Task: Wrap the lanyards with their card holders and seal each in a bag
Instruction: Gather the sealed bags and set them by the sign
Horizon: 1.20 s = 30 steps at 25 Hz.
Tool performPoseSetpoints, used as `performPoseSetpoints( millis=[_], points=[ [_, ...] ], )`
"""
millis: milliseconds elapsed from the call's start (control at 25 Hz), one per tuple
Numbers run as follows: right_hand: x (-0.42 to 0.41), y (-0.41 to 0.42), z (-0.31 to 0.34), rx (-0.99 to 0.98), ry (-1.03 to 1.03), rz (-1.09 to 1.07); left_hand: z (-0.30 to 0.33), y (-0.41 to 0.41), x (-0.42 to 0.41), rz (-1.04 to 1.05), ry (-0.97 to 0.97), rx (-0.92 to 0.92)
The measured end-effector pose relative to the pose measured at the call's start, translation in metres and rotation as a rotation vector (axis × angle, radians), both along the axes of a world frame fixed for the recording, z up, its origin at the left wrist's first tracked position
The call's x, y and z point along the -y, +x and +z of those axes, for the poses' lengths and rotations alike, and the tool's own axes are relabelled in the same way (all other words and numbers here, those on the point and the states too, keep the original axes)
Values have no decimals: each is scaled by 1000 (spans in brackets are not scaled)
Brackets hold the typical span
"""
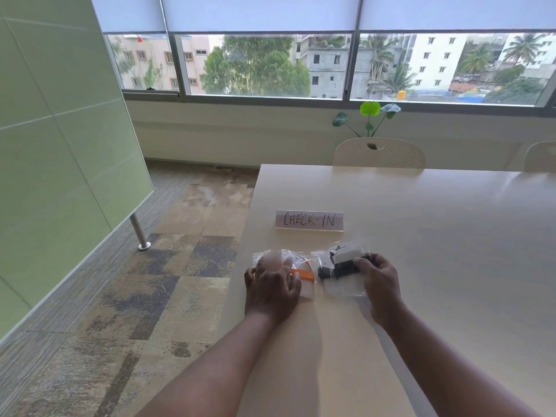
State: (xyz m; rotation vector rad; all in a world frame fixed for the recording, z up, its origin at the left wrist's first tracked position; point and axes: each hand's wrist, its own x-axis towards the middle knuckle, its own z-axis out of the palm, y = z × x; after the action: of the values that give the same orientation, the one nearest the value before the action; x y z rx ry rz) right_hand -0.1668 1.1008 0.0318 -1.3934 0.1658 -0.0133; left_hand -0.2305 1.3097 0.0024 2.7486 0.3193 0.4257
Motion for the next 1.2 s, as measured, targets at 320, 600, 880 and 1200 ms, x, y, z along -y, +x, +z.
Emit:
performPoseSetpoints(
  millis=[320,600,880,1200],
  points=[
    [36,4,-6,80,-418,-298,-1,0,-1,-1,-65,33],
    [36,2,-17,163,-874,-138,-1,1,1,68,14,15],
    [19,-21,-26,173,-1273,4,1,1,0,60,-19,-40],
    [14,-24,-38,313,-1553,257,0,2,1,80,43,-87]
  ],
)
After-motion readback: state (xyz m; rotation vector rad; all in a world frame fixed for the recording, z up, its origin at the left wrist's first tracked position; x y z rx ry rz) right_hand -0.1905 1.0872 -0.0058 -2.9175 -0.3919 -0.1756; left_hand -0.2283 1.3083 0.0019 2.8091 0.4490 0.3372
